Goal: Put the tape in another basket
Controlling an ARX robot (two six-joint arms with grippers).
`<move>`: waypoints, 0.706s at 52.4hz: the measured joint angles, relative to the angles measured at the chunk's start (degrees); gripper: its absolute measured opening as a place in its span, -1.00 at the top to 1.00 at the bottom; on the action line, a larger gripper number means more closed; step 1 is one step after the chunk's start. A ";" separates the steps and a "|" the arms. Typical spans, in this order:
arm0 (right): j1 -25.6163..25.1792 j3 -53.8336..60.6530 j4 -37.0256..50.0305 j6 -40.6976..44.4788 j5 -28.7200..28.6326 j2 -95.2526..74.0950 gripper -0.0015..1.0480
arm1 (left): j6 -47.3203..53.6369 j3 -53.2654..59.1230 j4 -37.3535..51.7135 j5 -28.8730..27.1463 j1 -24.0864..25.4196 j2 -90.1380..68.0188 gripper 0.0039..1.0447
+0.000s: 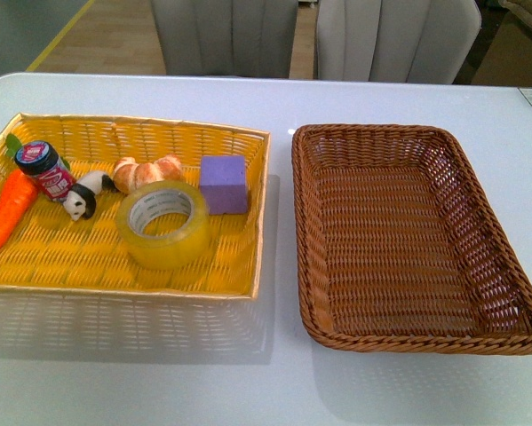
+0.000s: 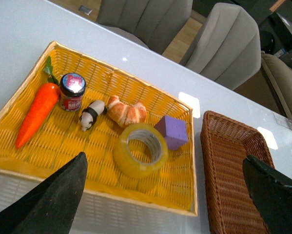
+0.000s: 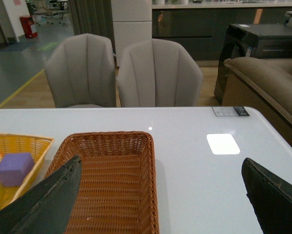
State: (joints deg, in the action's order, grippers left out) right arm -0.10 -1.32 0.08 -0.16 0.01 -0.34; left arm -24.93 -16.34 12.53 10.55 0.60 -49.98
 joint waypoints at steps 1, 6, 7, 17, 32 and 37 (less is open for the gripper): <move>0.00 0.00 0.00 -0.02 0.00 0.00 -0.83 | 0.04 -0.61 1.38 -0.09 -0.20 -2.27 -0.83; 0.00 0.00 0.00 -0.02 0.00 0.00 -0.83 | 1.33 -4.63 8.31 -2.58 -2.12 -16.22 -0.83; 0.00 0.00 0.00 0.00 0.00 0.00 -0.83 | 1.88 -5.92 9.97 -3.34 -2.91 -20.72 -0.83; 0.00 0.00 0.00 0.00 0.00 0.02 -0.83 | 3.87 -15.52 14.49 -7.69 -6.56 -46.64 -0.83; 0.00 0.00 0.00 -0.02 0.00 0.02 -0.83 | 2.80 -24.94 14.51 -8.98 -8.46 -62.75 -0.83; 0.00 0.00 0.00 -0.02 0.00 0.02 -0.83 | 2.12 -28.46 14.51 -9.44 -9.57 -68.15 -0.83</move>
State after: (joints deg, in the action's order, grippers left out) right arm -0.10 -1.32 0.08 -0.19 0.01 -0.32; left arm -22.81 -44.80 27.05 1.10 -8.97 -118.13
